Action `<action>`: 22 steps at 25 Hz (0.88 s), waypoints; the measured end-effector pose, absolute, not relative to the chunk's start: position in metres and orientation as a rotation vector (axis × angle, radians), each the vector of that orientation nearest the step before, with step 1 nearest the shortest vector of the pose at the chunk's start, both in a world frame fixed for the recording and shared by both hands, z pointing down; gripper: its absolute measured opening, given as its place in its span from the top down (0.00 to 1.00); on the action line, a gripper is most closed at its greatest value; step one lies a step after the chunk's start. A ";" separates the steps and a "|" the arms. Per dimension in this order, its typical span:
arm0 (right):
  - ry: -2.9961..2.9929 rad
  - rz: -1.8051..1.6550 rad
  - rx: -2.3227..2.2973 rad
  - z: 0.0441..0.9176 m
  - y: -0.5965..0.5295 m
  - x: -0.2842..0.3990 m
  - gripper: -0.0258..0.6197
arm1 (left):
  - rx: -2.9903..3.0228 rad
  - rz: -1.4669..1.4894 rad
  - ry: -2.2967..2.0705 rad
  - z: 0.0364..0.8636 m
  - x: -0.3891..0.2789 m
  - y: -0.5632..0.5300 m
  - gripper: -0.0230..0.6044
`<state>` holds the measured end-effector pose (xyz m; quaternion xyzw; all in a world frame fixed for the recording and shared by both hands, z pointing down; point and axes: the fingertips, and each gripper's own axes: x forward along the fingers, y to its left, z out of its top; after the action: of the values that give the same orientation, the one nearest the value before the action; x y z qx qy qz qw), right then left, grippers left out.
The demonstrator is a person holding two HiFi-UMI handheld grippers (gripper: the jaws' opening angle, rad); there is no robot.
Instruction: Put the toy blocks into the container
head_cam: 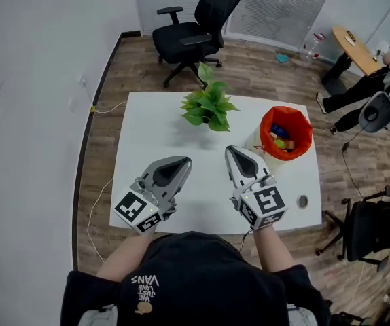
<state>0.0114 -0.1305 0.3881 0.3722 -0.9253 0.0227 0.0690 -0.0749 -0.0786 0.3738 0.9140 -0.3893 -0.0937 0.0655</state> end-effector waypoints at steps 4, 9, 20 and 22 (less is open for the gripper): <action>-2.783 0.073 1.127 0.390 -0.132 0.014 0.93 | 2.759 -0.280 -1.176 0.375 -0.074 -0.081 0.95; -2.783 0.070 1.124 0.390 -0.133 0.014 0.93 | 2.760 -0.278 -1.177 0.375 -0.073 -0.082 0.95; -2.783 0.059 1.123 0.389 -0.133 0.016 0.93 | 2.762 -0.277 -1.176 0.374 -0.070 -0.082 0.95; -2.781 0.059 1.125 0.389 -0.133 0.016 0.93 | 2.763 -0.274 -1.172 0.374 -0.069 -0.082 0.95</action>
<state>0.0163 -0.1328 0.3895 0.3739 -0.9246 0.0195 0.0707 -0.0687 -0.0821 0.3741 0.9148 -0.3882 -0.0909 0.0640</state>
